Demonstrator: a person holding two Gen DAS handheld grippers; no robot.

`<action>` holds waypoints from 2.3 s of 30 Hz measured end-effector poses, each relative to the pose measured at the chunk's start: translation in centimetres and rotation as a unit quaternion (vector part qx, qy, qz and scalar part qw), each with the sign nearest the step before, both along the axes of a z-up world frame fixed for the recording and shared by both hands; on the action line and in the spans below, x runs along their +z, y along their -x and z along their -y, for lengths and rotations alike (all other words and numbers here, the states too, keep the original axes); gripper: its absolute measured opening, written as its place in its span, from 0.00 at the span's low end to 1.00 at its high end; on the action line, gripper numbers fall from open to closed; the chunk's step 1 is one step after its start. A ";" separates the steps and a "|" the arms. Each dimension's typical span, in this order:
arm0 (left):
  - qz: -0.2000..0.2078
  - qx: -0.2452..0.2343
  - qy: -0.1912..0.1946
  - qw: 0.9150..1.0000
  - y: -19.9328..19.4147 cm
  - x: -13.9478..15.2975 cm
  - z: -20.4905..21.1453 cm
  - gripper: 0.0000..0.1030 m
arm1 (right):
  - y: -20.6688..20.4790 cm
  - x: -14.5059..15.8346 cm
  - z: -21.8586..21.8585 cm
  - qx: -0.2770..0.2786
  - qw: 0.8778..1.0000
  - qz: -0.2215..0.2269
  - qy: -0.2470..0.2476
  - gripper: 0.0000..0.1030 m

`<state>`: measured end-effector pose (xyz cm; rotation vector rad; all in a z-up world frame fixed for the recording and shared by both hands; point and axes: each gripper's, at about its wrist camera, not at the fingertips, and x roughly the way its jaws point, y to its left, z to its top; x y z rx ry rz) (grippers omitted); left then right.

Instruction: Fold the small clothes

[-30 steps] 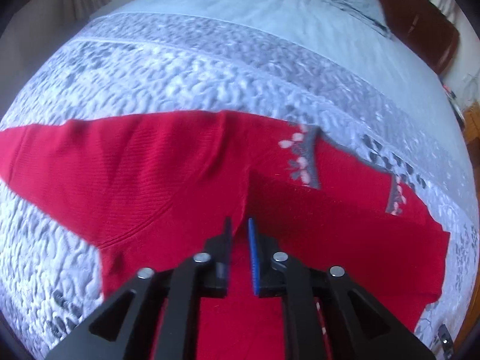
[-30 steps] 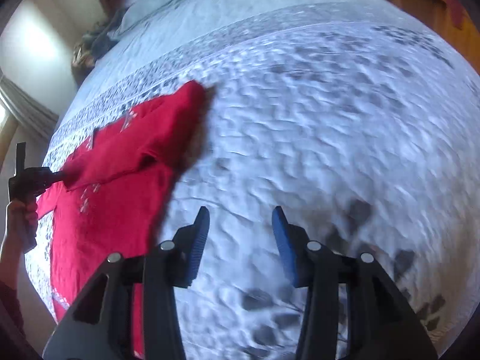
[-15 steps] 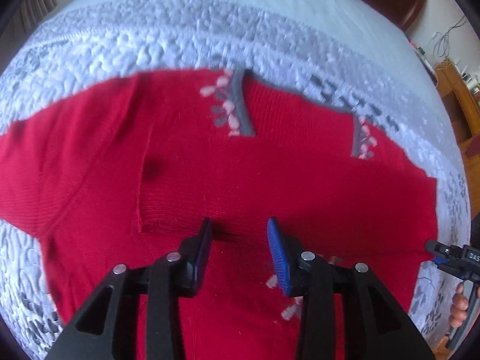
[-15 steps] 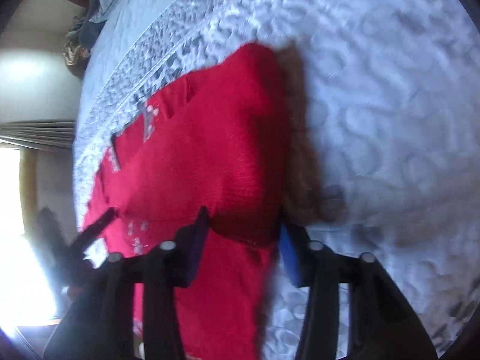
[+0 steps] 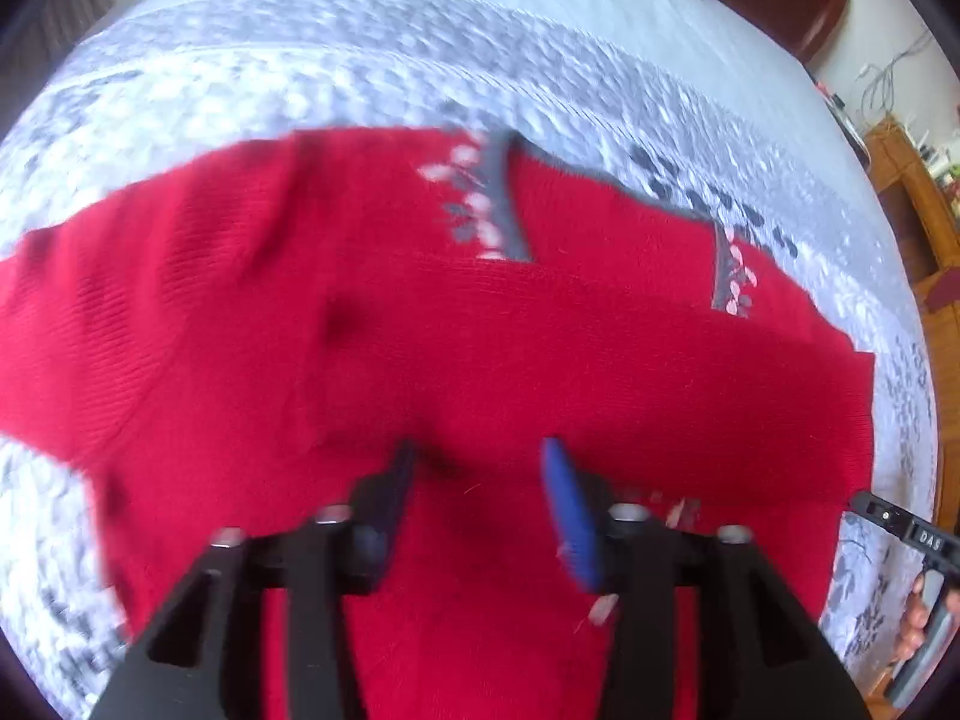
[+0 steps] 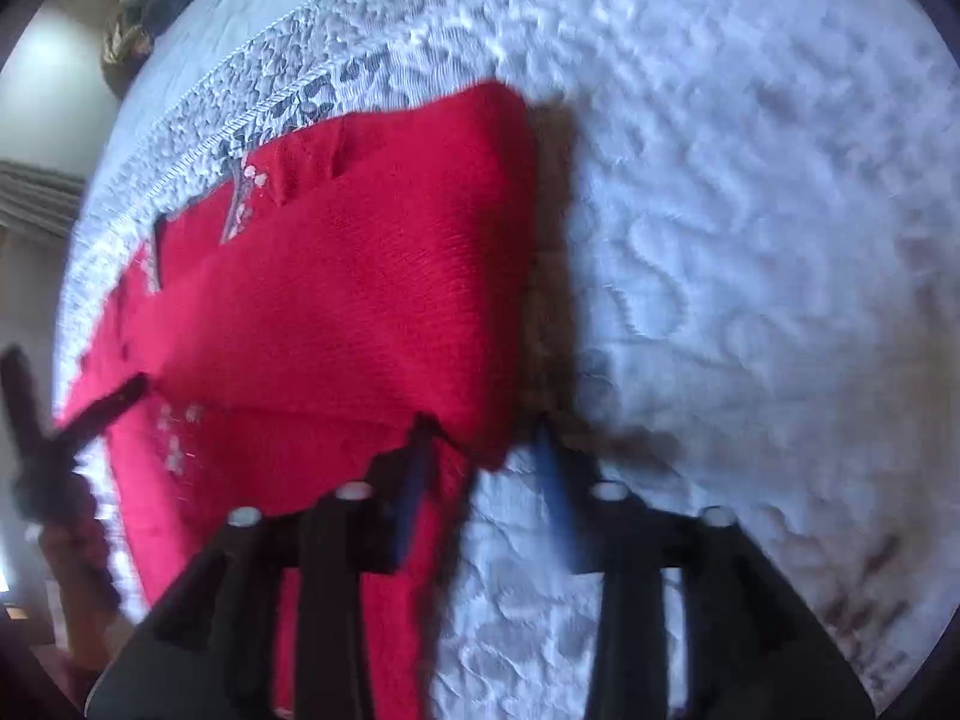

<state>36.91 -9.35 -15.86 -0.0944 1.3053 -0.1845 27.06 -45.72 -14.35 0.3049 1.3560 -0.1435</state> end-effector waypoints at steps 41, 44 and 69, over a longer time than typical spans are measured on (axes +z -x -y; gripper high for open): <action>0.093 0.444 0.119 0.883 0.8 1.7 -48.9 0.04 | 3.0 -0.9 -17.3 0.136 0.986 0.044 0.083 0.51; 0.126 0.403 0.086 0.902 0.9 3.9 -46.1 0.04 | 3.1 -1.0 -17.0 0.135 0.986 0.045 0.086 0.51; 0.124 -0.144 0.033 0.981 5.7 5.6 -3.2 0.42 | 5.7 -1.3 -13.6 0.107 0.992 0.041 0.061 0.55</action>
